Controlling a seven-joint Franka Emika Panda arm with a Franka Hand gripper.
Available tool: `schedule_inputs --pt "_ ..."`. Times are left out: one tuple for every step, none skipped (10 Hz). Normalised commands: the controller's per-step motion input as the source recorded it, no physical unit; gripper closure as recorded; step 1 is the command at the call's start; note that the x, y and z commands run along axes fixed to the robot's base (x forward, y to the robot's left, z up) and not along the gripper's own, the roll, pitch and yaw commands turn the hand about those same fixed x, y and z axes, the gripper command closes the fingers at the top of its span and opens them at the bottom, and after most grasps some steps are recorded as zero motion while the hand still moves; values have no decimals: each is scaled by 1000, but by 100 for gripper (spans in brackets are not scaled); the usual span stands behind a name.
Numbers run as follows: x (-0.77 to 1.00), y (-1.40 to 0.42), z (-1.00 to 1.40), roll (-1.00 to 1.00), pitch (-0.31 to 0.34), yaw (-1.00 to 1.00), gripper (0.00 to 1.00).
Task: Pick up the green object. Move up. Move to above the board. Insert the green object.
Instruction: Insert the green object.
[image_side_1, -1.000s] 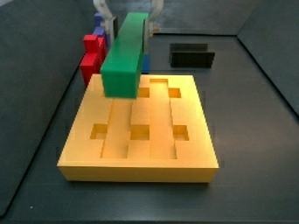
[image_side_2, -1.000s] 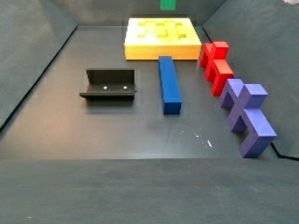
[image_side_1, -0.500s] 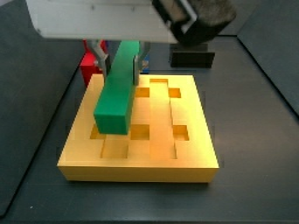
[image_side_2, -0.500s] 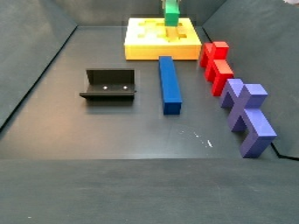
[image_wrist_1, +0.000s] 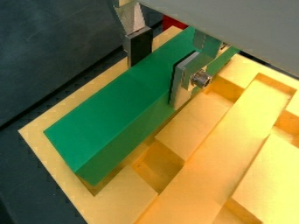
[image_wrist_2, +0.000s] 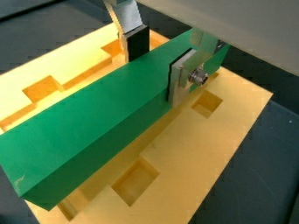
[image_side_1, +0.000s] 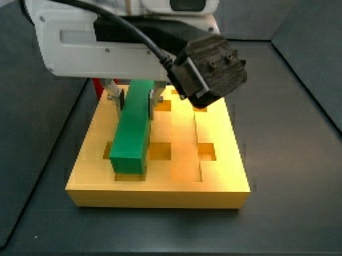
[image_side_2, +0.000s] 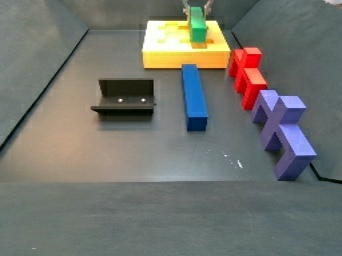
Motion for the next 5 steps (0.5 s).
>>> schedule_inputs --pt "0 -20 -240 17 0 0 100" --pt "-66 -14 -194 0 0 0 100" --pt "0 -71 -189 0 0 0 100" --pt "0 -66 -191 0 0 0 100" --pt "-26 -71 -197 0 0 0 100"
